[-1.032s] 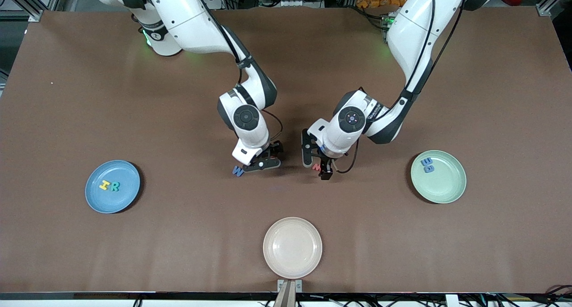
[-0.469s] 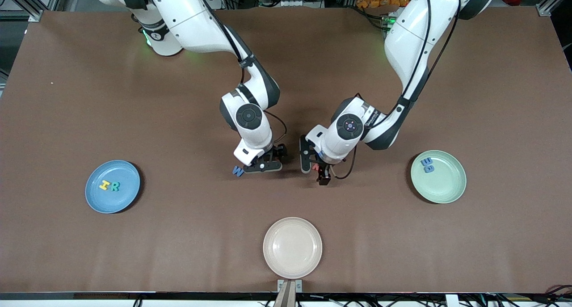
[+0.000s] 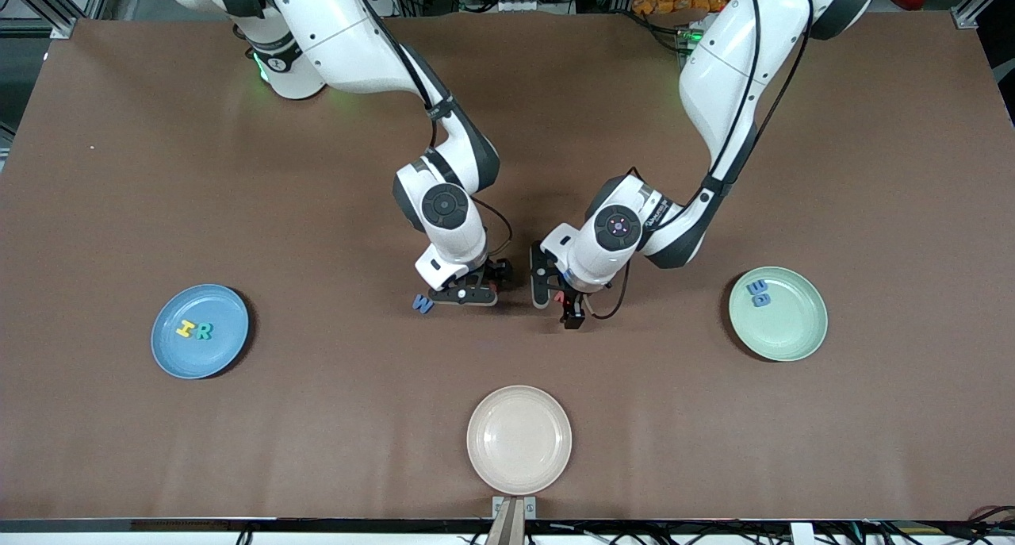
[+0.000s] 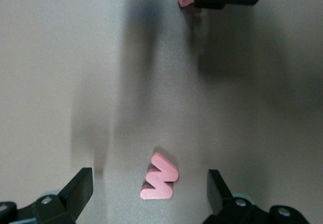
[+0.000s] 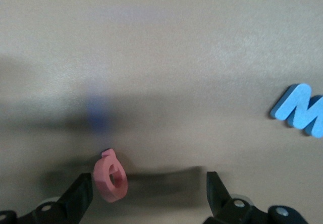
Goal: Sort uppercase to blue plate, lowercase to green plate
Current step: 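Grasp the pink w with the left gripper while the right gripper grasps the O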
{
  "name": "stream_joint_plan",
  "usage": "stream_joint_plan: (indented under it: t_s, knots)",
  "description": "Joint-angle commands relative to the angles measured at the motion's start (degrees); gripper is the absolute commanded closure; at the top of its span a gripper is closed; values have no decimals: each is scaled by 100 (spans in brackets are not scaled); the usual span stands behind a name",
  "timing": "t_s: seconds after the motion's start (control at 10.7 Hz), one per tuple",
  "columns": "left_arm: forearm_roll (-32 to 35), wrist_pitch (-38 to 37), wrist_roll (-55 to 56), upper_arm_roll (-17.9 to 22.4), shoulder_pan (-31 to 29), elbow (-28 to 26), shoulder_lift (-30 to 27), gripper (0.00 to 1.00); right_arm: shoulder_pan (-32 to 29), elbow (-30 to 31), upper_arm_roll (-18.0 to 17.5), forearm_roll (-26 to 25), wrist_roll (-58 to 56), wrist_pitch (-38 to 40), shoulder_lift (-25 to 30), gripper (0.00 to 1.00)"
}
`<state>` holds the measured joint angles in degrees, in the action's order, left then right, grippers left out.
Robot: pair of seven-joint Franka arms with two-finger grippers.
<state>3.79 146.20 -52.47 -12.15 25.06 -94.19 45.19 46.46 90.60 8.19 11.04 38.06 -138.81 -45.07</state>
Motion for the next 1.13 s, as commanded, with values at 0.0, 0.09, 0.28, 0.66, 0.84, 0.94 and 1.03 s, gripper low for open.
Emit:
stream_joint_plan:
  t_s: [0.0, 0.09, 0.28, 0.66, 0.84, 0.94, 1.03]
  knots:
    - [139, 40, -52, 46, 43, 129, 86, 12, 65, -148, 16, 83, 368, 56, -108, 0]
    - [183, 49, -52, 46, 43, 129, 86, 28, 65, -174, 16, 91, 369, 56, -116, 8]
    - [227, 84, -35, 46, 43, 120, 86, 56, 57, -192, -10, 100, 378, 64, -125, 100]
    - [245, 119, -35, 151, 17, 67, 60, 99, 4, -359, -10, 188, 421, 196, -117, 100]
    - [245, 119, -52, 300, -10, 50, -1, 100, -5, -394, -10, 179, 589, 196, -116, 100]
    - [245, 119, -35, 310, -44, 67, -45, 100, -14, -403, -10, 171, 580, 275, -116, 100]
    - [236, 111, -17, 379, -62, 76, -115, 100, -14, -473, -10, 144, 580, 371, -99, 100]
